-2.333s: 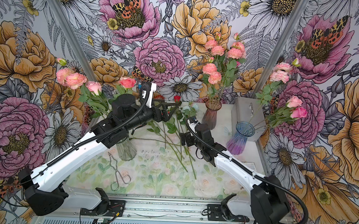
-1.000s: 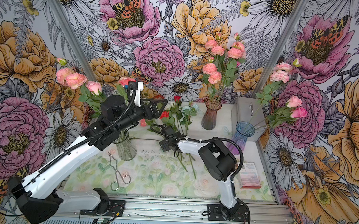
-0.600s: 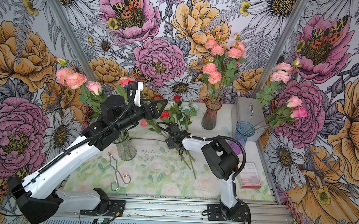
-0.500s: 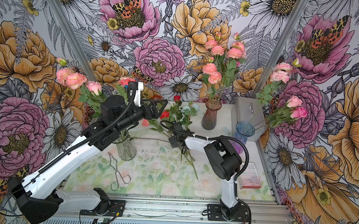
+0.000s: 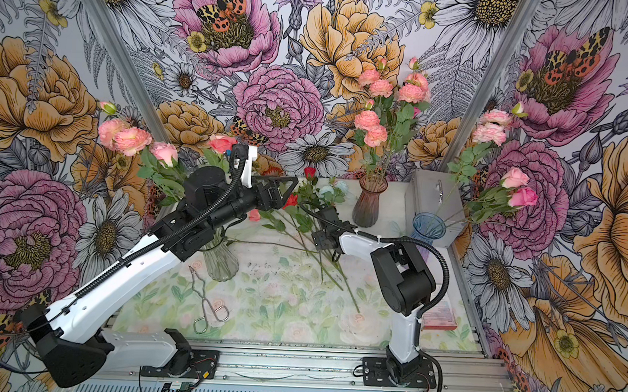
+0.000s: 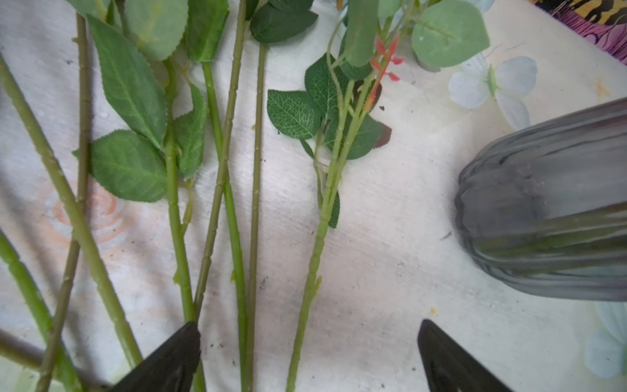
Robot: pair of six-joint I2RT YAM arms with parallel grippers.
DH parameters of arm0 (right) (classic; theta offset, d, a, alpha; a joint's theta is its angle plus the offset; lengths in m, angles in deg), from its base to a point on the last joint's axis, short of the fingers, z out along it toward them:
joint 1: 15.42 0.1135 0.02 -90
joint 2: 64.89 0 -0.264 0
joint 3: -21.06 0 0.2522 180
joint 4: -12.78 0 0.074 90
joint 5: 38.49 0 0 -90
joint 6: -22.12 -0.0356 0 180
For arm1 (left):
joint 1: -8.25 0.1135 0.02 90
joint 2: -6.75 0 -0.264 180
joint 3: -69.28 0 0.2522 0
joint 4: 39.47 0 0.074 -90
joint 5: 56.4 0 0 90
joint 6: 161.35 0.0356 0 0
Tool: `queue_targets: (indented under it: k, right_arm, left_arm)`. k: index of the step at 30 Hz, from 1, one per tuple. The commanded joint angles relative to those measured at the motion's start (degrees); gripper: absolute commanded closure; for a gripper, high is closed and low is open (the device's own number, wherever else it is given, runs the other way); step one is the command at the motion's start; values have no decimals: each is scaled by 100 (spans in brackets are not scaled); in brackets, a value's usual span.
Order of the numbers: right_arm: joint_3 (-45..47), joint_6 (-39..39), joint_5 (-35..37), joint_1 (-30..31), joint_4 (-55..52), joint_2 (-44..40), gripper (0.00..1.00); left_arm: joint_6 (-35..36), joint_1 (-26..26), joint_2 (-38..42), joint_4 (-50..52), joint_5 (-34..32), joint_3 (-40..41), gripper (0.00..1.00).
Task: Place the pink flowers into the vase
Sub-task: Pick up the flower at the center of the board.
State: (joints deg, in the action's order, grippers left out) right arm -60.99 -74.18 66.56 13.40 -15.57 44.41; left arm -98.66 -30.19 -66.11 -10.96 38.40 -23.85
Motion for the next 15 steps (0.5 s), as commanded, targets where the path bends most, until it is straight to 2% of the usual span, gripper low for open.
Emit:
queue_targets:
  k: [1, 5, 10, 15]
  right_arm:
    - [129, 85, -188, -52, -70, -358, 1]
    - [292, 66, -452, 72, -188, -942, 1]
    - [845, -120, -937, 443, -379, -1660, 8]
    - [1212, -296, -1528, 806, -579, -1711, 15]
  left_arm:
    - [-60, -16, -101, -3, 162, -52, 1]
    - [-29, -6, -187, 110, 188, -78, 1]
    - [-63, -14, -294, 155, 232, -63, 1]
    - [-133, -16, -437, 155, 297, -114, 1]
